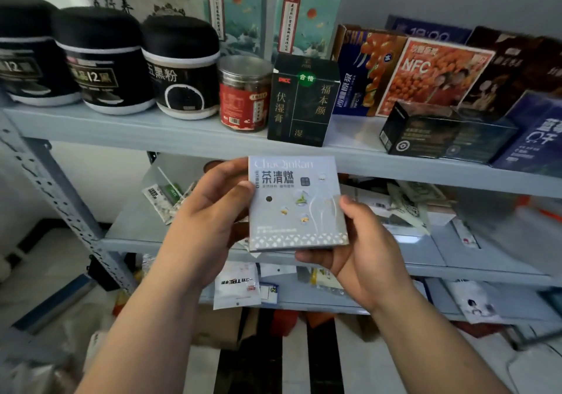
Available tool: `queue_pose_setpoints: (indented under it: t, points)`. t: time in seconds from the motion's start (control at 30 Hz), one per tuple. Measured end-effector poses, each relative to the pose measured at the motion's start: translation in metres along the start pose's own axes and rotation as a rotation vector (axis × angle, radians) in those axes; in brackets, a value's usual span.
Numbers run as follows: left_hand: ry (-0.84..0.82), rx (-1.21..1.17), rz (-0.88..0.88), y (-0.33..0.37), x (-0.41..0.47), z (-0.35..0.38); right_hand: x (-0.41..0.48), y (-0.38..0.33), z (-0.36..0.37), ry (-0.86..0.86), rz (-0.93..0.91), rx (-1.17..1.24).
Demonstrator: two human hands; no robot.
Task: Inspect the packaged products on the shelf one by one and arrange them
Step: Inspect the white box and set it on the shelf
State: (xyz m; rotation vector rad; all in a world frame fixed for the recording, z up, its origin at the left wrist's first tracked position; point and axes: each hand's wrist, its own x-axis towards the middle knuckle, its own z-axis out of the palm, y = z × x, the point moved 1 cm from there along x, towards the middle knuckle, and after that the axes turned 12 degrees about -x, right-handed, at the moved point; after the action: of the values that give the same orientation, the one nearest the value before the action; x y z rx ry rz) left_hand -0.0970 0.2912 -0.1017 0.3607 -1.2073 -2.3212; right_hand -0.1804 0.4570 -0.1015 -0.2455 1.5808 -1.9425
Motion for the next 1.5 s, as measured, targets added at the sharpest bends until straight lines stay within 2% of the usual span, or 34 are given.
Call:
queue_pose_setpoints:
  t: [0.13,0.3,0.63,0.77,0.93,1.07,1.37,1.43,1.5]
  points:
    - [0.049,-0.002,-0.087,0.007,-0.006,-0.020,-0.006,0.006,0.016,-0.047,0.090,-0.023]
    - [0.076,-0.006,-0.092,0.014,-0.015,-0.041,-0.010,0.017,0.037,-0.057,0.100,-0.038]
    - [0.056,0.165,-0.106,0.026,-0.033,-0.069,-0.013,0.028,0.057,-0.083,-0.169,-0.268]
    - [-0.030,0.113,-0.058,0.022,-0.036,-0.068,-0.021,0.030,0.063,-0.168,-0.324,-0.513]
    - [-0.117,0.193,0.075,0.019,-0.037,-0.076,-0.024,0.027,0.067,-0.181,-0.431,-0.577]
    - [-0.335,0.260,0.092,0.024,-0.043,-0.077,-0.029,0.027,0.072,-0.259,-0.507,-0.567]
    - [-0.398,0.080,0.106,0.031,-0.062,-0.082,-0.034,0.032,0.080,-0.369,-0.557,-0.584]
    - [-0.407,-0.028,0.089,0.030,-0.066,-0.085,-0.035,0.033,0.082,-0.366,-0.537,-0.589]
    - [-0.343,-0.169,0.039,0.029,-0.067,-0.088,-0.035,0.034,0.083,-0.321,-0.529,-0.631]
